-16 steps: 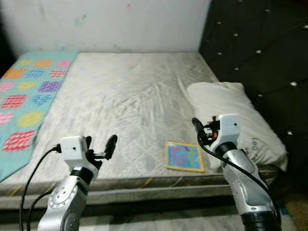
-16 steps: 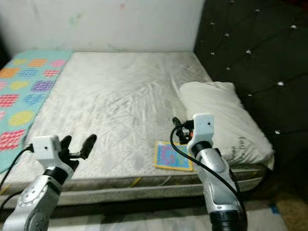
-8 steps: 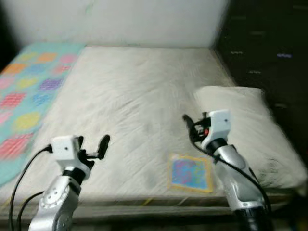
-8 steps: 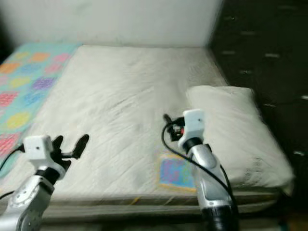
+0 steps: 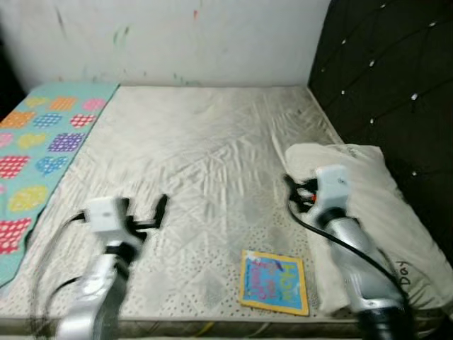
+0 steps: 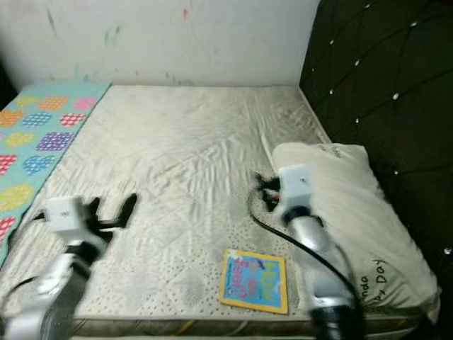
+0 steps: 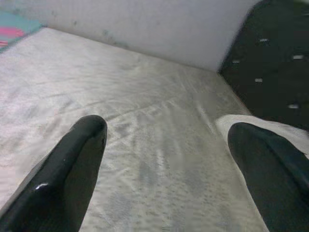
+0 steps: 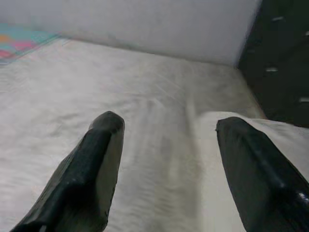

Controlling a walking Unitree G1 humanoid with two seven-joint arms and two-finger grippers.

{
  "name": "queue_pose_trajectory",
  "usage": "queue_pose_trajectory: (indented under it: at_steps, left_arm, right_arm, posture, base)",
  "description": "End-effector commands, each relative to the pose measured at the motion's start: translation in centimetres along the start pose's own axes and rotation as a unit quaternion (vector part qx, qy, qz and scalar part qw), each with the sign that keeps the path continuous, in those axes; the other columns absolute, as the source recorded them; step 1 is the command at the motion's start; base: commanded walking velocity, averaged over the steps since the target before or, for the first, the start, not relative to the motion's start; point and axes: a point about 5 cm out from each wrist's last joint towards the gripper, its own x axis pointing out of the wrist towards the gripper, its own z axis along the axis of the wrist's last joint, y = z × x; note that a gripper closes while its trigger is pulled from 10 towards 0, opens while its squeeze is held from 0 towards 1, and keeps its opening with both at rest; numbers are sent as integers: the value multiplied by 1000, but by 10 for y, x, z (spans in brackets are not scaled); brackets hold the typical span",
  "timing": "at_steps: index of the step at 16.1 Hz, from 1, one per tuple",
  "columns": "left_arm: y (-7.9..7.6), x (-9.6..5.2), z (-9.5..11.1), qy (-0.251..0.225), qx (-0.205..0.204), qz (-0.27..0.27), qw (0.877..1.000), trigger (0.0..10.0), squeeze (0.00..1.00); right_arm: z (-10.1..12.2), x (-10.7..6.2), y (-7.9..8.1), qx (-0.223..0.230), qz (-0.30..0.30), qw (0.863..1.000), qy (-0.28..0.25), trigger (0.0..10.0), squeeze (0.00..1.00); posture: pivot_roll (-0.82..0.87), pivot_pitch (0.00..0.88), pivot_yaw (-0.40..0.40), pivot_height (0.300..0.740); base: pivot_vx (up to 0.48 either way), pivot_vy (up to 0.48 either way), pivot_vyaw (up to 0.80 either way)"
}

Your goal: Clean up the room

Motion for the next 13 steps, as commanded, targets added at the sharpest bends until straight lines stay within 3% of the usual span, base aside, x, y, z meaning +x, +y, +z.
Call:
queue_pose_trajectory:
  at_steps: [1, 8, 13]
  left_arm:
    - [6, -1, 2, 1, 7, 9, 1000, 10000, 0]
    - [7, 0, 1, 5, 2, 17, 1000, 10000, 0]
    - [8, 1, 1, 6, 0, 20, 1000, 10000, 0]
  right_arm:
    - [4, 2, 4, -15, 1, 1000, -15, 10000, 0]
    - [11, 5, 2, -22, 13, 1000, -18, 10000, 0]
    - [13, 4, 8, 0, 32, 999, -30, 10000, 0]
  posture:
    - [-161, 0, -7, 740]
    - [-164, 0, -11, 740]
    - [-165, 0, -10, 740]
  base:
    - [0, 480, 0]
    - [0, 480, 0]
    - [0, 480, 0]
